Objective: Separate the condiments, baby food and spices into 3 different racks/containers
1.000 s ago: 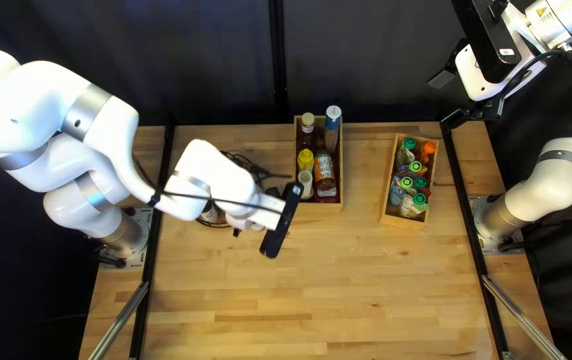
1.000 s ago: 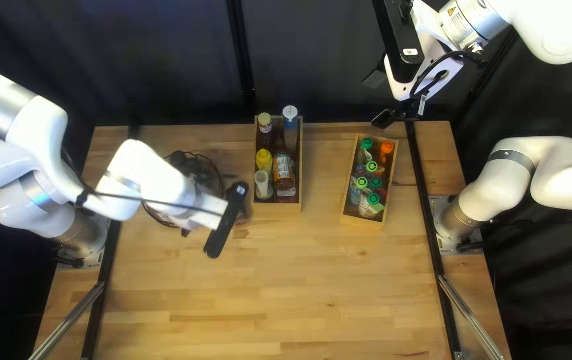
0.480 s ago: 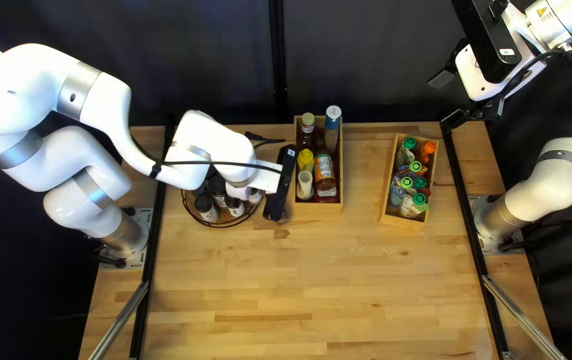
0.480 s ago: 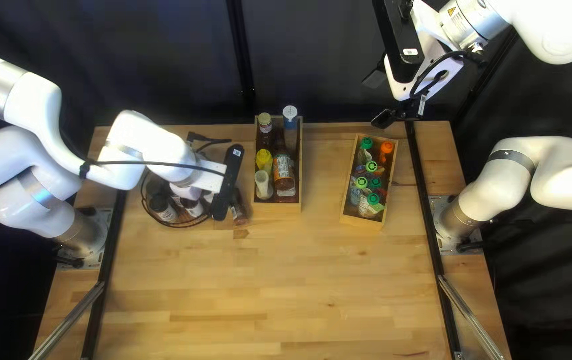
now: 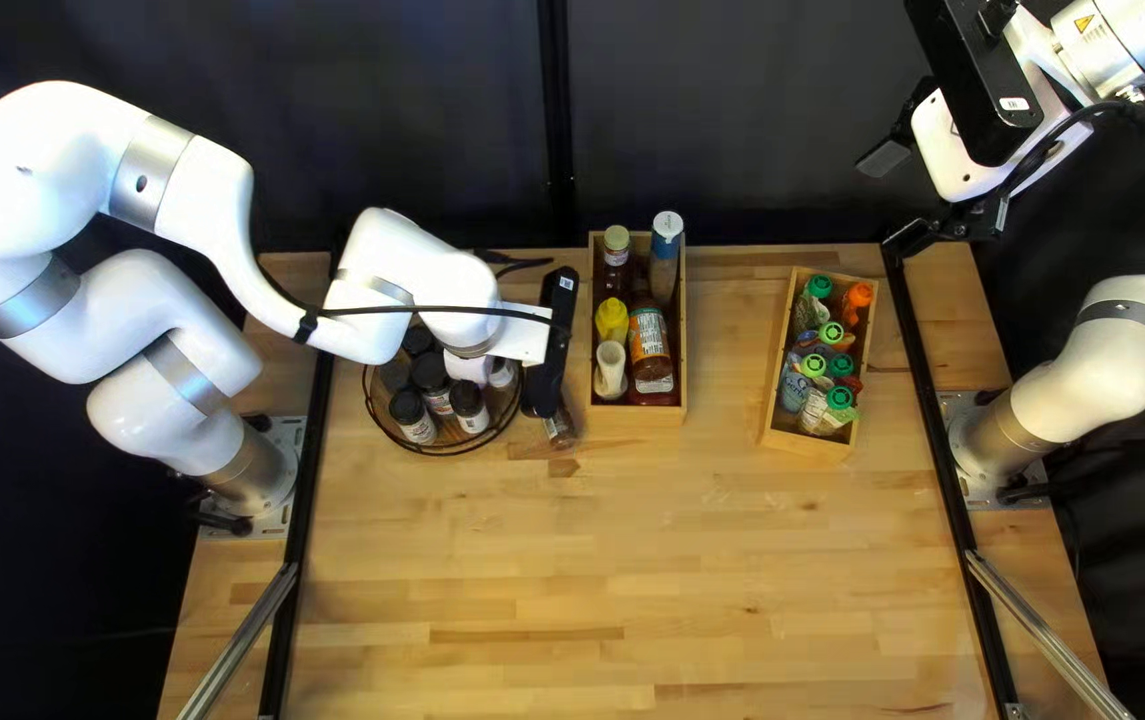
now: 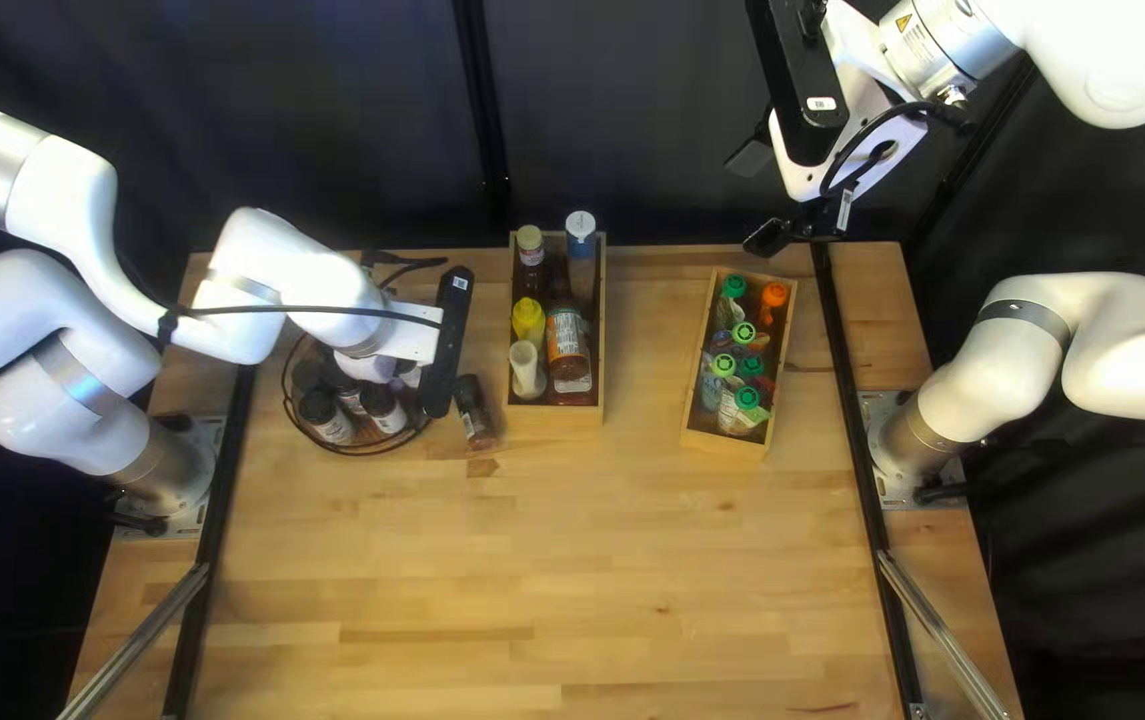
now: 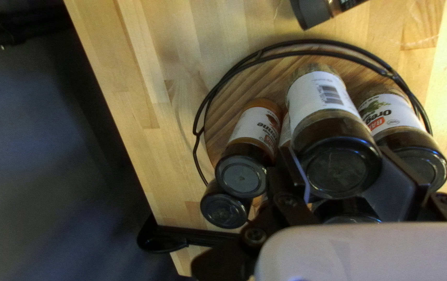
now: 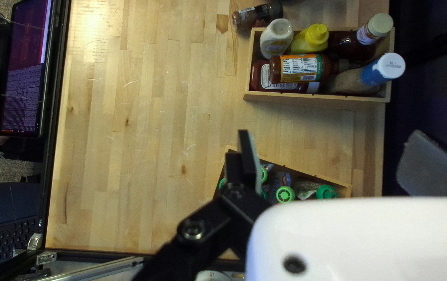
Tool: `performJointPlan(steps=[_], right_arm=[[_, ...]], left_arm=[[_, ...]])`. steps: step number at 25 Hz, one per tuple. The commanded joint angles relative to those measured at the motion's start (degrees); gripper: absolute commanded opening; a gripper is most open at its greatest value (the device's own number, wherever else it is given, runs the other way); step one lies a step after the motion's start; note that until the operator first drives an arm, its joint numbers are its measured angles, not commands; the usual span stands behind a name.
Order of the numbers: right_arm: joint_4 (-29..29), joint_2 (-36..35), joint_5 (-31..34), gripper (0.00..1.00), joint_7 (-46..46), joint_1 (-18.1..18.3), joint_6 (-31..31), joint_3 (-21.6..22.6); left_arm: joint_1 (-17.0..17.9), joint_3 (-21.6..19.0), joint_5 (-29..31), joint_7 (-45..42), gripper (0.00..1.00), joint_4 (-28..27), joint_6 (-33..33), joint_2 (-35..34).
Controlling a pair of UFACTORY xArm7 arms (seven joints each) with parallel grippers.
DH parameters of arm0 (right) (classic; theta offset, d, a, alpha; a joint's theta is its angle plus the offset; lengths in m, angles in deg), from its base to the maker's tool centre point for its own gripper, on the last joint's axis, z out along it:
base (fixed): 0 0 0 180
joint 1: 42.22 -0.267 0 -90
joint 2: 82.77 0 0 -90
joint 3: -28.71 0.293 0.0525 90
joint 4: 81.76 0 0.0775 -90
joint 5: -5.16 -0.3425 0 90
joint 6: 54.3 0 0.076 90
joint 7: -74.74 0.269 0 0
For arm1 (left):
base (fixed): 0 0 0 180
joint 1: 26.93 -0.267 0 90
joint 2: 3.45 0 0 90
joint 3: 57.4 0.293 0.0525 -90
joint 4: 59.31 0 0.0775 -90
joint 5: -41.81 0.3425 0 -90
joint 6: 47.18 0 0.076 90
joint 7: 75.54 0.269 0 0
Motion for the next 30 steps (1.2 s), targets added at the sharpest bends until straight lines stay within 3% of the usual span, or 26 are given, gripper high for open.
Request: performJointPlan(steps=[1,14,16,17,19,20,30], right_arm=[[0.00,0.00,0.00,1.00,0.00,0.00,0.00,0.00],[0.00,0.00,0.00,1.00,0.00,0.00,0.00,0.00],[0.00,0.00,0.00,1.00,0.00,0.00,0.00,0.00],[0.00,0.00,0.00,1.00,0.00,0.00,0.00,0.00],[0.00,0.00,0.00,1.00,0.00,0.00,0.00,0.00],[0.00,0.00,0.00,1.00,0.00,0.00,0.00,0.00],[0.00,0.00,0.00,1.00,0.00,0.00,0.00,0.00]], left_arm=[[0.09,0.23,-0.47,-0.55,0.00,0.03,-0.18,0.84],[1.21,3.51,-3.58,1.63,0.00,-0.22,2.29,4.06],[1.40,3.95,-4.01,2.19,0.39,-0.16,2.78,4.24],[1.44,4.05,-4.14,2.39,0.77,-0.17,2.82,4.20],[1.46,4.12,-4.29,2.59,0.94,-0.23,2.77,4.08],[1.46,4.12,-4.33,2.63,1.00,-0.27,2.73,4.04],[1.30,2.97,-4.46,3.06,1.00,-1.76,0.62,2.11]])
